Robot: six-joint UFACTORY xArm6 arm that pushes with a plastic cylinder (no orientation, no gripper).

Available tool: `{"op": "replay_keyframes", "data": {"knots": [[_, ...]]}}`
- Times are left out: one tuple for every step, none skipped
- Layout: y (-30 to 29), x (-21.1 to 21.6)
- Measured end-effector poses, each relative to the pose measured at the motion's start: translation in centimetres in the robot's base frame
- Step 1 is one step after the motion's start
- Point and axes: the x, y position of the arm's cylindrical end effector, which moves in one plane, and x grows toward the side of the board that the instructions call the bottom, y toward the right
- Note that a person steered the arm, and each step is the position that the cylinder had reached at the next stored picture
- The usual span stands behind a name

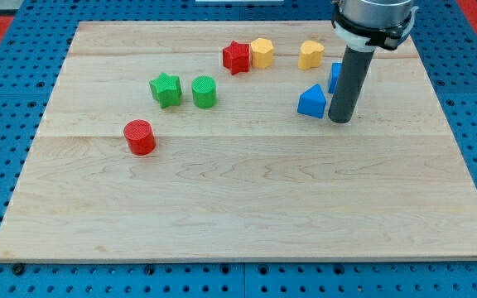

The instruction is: Move the blue triangle to the right of the green circle

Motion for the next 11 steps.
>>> {"op": "replay_keyframes", "data": {"knots": [[0.0,0.0],[0.3,0.0],[-1.1,0.0],[-2.4,0.0],[-1.8,-1.4],[-1.8,-3.4],[-2.7,-5.2],[-4.2,-6.1],[-5.0,-6.1],[-5.3,-5.6],[-5.9,-5.0]]}}
